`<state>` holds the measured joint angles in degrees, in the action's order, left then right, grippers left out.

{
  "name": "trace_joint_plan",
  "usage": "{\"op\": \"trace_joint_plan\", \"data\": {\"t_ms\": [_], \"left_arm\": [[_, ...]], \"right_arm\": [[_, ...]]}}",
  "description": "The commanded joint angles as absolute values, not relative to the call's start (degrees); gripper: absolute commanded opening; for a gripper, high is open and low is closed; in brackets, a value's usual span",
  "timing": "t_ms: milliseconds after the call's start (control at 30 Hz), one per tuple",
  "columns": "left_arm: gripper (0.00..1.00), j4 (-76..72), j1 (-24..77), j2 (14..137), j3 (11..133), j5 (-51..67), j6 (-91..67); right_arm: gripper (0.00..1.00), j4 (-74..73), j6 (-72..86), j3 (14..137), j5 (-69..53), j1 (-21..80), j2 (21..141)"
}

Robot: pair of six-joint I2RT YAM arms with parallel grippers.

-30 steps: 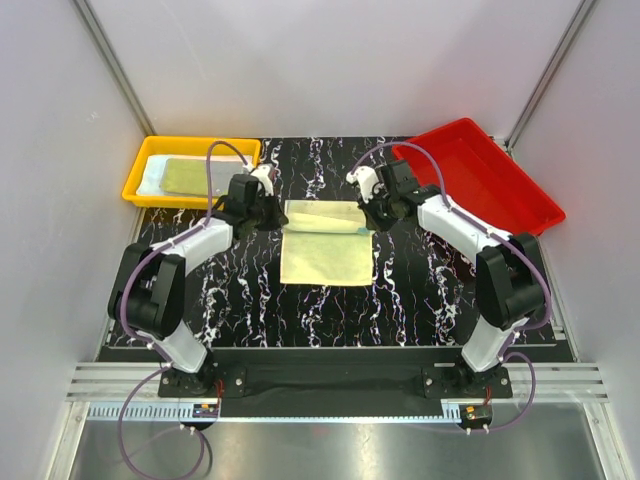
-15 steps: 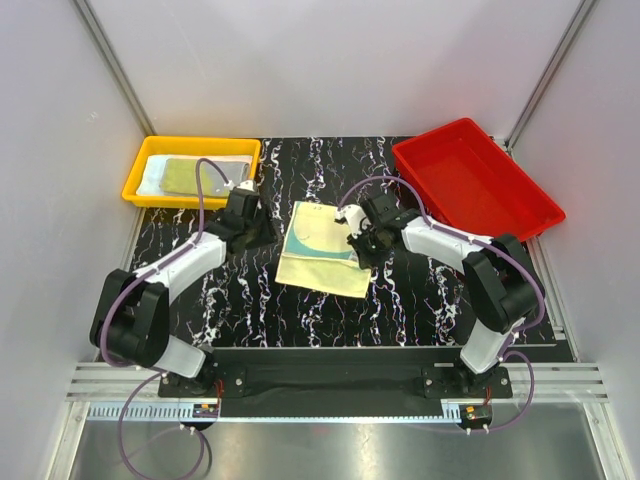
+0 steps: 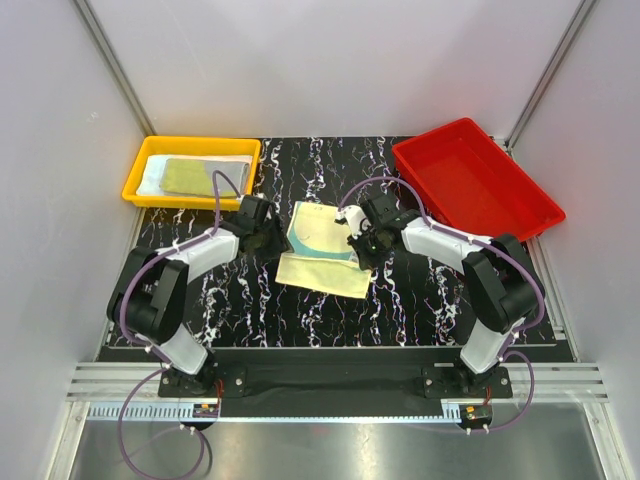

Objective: Fold and stack the towels
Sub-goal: Fold the towel

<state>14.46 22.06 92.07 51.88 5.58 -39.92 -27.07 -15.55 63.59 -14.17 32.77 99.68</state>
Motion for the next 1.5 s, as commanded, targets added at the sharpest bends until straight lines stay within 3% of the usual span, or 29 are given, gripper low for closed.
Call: {"op": "trace_joint_plan", "data": {"t_ms": [0,267,367,600,1033,1233,1467], "left_arm": [[0.52,10.9,22.15,93.16,52.03,8.08,-42.36],[0.48,9.49,22.15,94.39,50.98,7.21,-44.91],[0.39,9.76,22.15,95.36,51.77,7.47,-45.7],[0.0,10.71,22.06,94.57,53.25,7.03,-45.89],[0.0,22.67,22.06,84.21,59.07,4.83,-40.17],[0.0,19.69,22.24,79.45,50.2,7.2,-39.82],[0.0,14.16,22.41,84.28,43.42,11.25,-39.46]], "right_arm": [[0.0,-25.75,-14.94,63.37,-13.45,33.49,97.56],[0.0,-25.84,-14.77,63.37,-13.36,33.66,97.47],[0.0,-25.93,-14.85,63.54,-13.27,33.75,97.21],[0.0,-27.16,-15.12,64.33,-10.82,33.93,95.89],[0.0,-40.51,-15.47,71.28,-7.91,35.15,90.27],[0.0,-40.7,-11.61,66.64,-7.47,38.84,90.17],[0.0,-39.29,-10.02,61.7,-6.68,39.99,93.6]]}}
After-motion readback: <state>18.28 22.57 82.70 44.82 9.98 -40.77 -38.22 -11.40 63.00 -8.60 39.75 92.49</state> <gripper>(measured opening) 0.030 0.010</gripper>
